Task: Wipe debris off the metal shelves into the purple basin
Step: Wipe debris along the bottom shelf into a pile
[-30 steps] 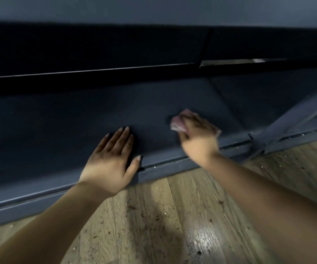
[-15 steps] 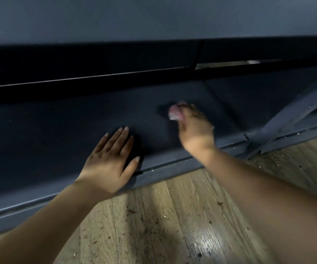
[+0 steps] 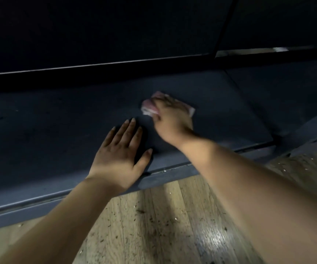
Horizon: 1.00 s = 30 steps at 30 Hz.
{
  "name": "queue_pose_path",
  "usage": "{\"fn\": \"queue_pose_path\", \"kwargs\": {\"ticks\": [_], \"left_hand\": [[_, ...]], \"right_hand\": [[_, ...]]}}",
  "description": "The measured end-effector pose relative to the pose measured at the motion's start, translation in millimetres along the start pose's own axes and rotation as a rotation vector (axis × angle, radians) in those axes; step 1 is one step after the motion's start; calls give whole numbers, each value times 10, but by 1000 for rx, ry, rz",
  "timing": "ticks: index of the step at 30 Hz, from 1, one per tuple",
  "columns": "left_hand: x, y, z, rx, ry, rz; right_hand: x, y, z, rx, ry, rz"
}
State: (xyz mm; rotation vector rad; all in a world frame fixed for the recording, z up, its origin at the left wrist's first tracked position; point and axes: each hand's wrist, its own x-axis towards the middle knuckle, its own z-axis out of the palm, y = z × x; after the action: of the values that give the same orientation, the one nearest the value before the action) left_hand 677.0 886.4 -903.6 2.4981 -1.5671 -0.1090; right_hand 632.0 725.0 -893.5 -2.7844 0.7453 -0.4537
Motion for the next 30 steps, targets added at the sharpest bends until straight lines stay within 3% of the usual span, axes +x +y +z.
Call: {"fn": "queue_pose_path", "kwargs": {"ticks": [4, 8, 13, 16, 19, 21, 27, 30], "left_hand": [[3, -22, 16, -15, 4, 8], [-9, -15, 1, -9, -8, 3], [-8, -99, -101, 2, 5, -56], [-2, -178, -102, -5, -1, -129], [2, -180, -71, 6, -9, -152], [0, -170, -66, 18, -12, -152], [-1, -183, -78, 28, -23, -150], [15, -176, -101, 28, -40, -153]], "right_hand": [[37, -323, 158, 45, -29, -104], [-6, -23, 57, 131, 78, -132], [-148, 970, -280, -45, 329, 130], [-151, 1417, -406, -115, 148, 460], [50, 1423, -392, -119, 5, 530], [259, 1195, -340, -111, -45, 448], [346, -22, 105, -22, -81, -165], [315, -221, 163, 88, -135, -226]]}}
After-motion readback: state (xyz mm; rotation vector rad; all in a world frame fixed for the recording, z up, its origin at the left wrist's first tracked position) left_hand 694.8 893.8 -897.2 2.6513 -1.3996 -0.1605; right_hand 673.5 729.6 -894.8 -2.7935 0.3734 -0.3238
